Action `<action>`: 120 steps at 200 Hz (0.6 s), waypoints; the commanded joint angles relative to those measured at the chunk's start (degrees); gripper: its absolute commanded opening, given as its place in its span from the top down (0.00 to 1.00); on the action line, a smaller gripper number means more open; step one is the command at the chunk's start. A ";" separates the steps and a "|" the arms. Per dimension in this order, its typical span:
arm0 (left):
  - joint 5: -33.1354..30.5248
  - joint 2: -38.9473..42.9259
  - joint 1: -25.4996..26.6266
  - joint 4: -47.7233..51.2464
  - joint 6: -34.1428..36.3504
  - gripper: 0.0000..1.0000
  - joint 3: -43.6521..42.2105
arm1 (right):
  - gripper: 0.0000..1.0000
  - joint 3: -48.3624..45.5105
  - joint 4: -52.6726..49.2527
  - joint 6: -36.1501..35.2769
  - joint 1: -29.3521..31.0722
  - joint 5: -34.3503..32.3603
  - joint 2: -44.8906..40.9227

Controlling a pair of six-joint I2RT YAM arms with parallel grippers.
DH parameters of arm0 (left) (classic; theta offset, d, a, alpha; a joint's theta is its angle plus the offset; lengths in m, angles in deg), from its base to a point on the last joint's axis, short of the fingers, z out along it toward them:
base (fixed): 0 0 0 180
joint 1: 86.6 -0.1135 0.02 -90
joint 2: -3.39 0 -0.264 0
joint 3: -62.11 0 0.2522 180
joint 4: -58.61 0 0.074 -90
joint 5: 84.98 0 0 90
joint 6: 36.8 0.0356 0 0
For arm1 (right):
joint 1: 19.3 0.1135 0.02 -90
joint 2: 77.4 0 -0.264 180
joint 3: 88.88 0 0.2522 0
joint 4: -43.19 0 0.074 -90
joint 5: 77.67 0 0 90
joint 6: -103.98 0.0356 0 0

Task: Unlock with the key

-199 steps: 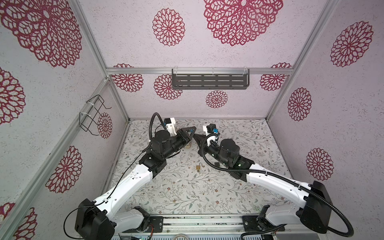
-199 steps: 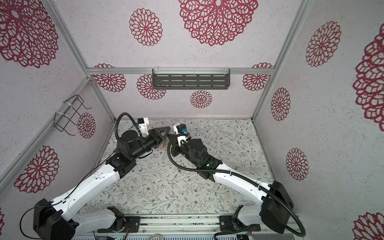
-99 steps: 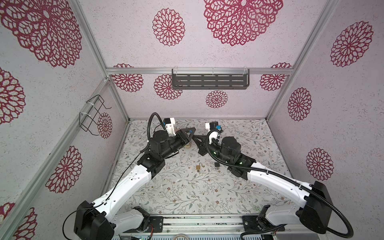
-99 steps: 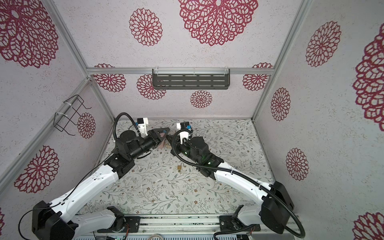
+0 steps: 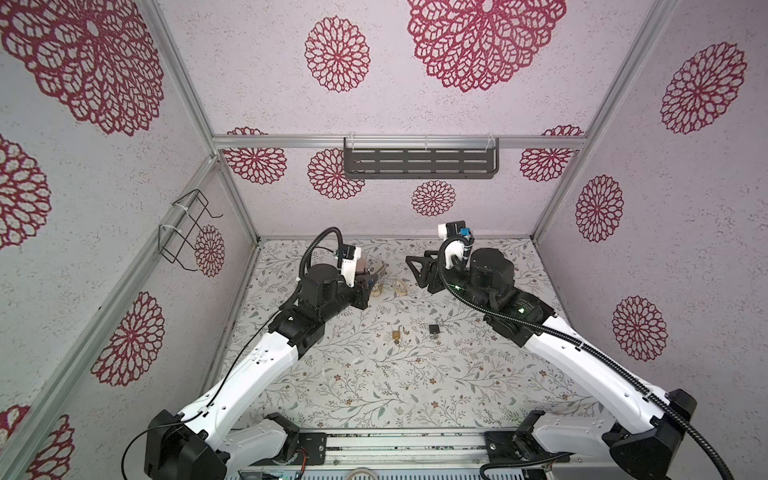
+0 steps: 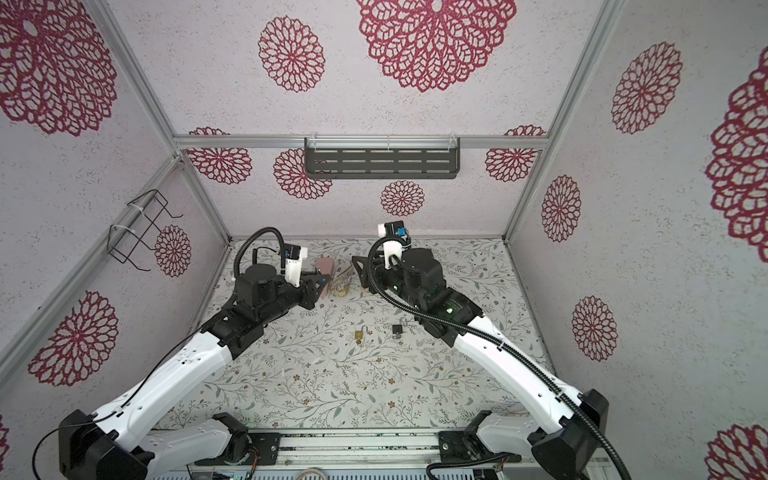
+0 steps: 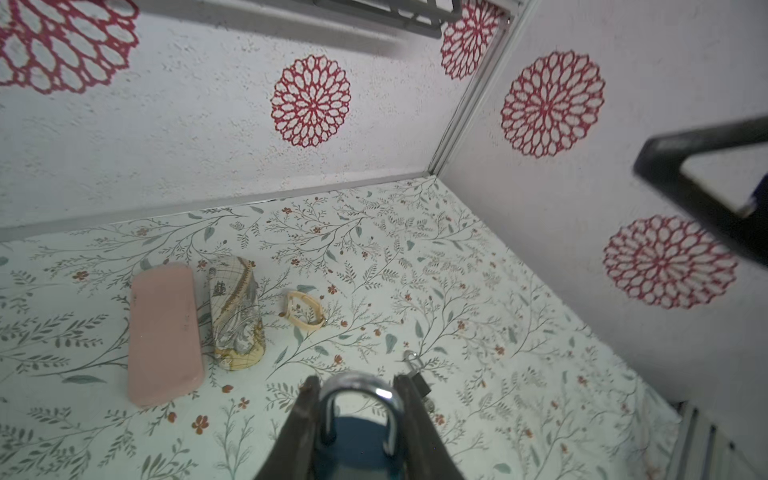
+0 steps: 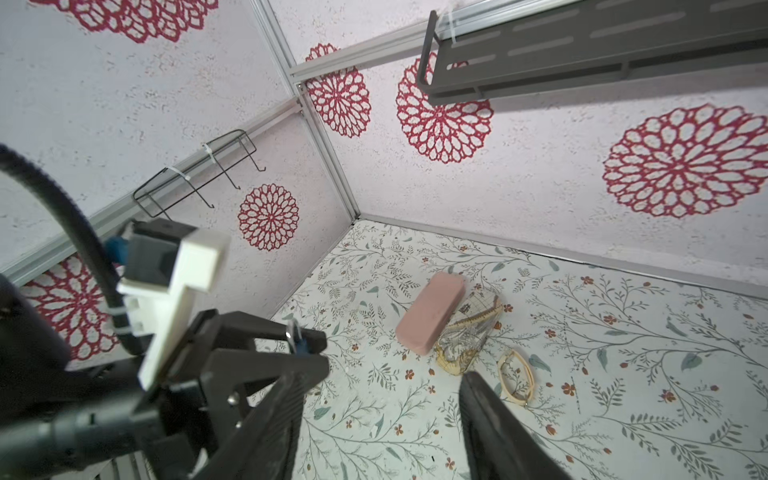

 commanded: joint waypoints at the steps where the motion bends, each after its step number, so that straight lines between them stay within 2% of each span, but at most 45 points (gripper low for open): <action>1: 1.92 -1.20 1.57 -4.87 15.24 1.00 -1.61 | 0.35 4.98 -10.64 1.25 0.20 3.37 3.23; 24: 2.70 -2.07 2.15 -8.14 17.07 1.00 -2.80 | 0.32 9.34 -15.49 1.41 0.21 3.09 6.58; 61: 4.56 -2.36 3.34 -13.13 19.03 1.00 -5.41 | 0.29 12.43 -16.81 3.14 0.29 6.29 10.30; 120: 5.70 -1.87 3.47 -12.46 19.67 1.00 -5.48 | 0.28 17.04 -20.34 3.05 0.18 5.68 15.95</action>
